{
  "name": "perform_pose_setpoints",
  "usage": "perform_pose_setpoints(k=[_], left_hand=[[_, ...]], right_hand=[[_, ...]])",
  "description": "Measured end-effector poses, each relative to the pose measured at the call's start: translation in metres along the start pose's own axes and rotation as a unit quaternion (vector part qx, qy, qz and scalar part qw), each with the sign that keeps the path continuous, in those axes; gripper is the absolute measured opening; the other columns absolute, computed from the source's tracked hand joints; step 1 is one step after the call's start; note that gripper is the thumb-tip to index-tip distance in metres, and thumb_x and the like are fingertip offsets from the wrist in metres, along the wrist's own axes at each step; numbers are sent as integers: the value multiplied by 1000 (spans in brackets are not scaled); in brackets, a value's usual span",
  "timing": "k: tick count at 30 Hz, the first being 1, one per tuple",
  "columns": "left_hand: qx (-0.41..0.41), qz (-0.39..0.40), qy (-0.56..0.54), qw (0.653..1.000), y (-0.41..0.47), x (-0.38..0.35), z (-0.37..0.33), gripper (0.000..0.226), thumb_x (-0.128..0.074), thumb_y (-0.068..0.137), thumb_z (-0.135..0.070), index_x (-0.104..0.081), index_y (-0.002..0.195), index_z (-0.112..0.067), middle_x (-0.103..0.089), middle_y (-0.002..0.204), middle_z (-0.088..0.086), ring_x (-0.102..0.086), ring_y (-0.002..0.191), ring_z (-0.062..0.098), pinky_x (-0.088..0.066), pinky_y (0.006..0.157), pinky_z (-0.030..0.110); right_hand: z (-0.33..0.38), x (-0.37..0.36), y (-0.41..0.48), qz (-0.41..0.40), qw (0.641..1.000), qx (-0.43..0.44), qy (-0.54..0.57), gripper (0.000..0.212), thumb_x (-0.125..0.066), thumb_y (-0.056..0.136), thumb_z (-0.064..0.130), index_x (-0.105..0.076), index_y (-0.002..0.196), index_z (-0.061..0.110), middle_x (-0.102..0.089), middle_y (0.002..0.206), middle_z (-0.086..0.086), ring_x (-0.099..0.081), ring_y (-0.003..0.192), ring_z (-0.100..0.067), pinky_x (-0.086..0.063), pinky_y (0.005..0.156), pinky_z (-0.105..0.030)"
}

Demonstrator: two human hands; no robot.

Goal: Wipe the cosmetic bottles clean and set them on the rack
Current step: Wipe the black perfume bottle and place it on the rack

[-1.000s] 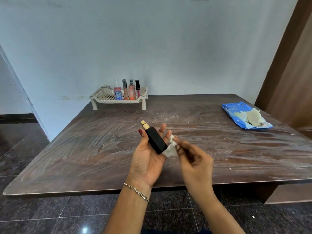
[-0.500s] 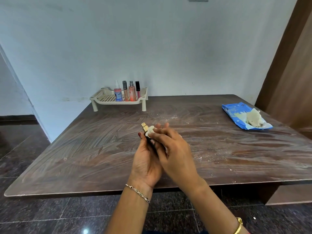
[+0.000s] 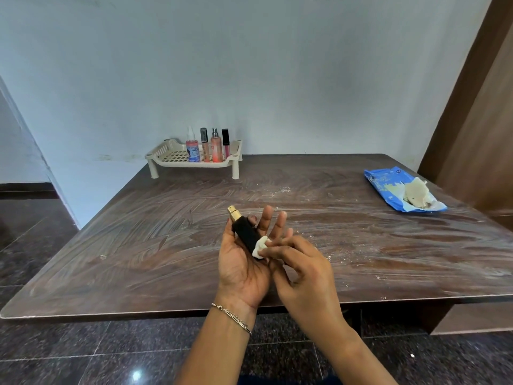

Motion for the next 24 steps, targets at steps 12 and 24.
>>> perform_pose_setpoints(k=[12,24], left_hand=[[-68,46,138,987,-1,-12,-9,41,-79,61,-52,-61,88,-26,-66,111,4,-56,117,23,-35,108,48],[-99,60,182,976,-7,-28,-19,46,-42,84,-58,-57,99,-17,-52,87,0,-50,78,12,-47,88,35]], right_hand=[[-35,-21,-25,-138,802,-365,453,13,-68,78,-5,-68,90,0,-74,84,-6,-70,80,-11,-53,70,-17],[-19,-9,-9,-95,877,-292,371,21,-75,70,-8,-65,71,10,-69,71,-1,-65,73,-11,-52,70,-20]])
Point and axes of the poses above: each hand's wrist, its own y-axis towards the middle knuckle, its own x-axis out of the back of the hand, z = x × y, the point moved 8 cm from there along y, towards the middle knuckle
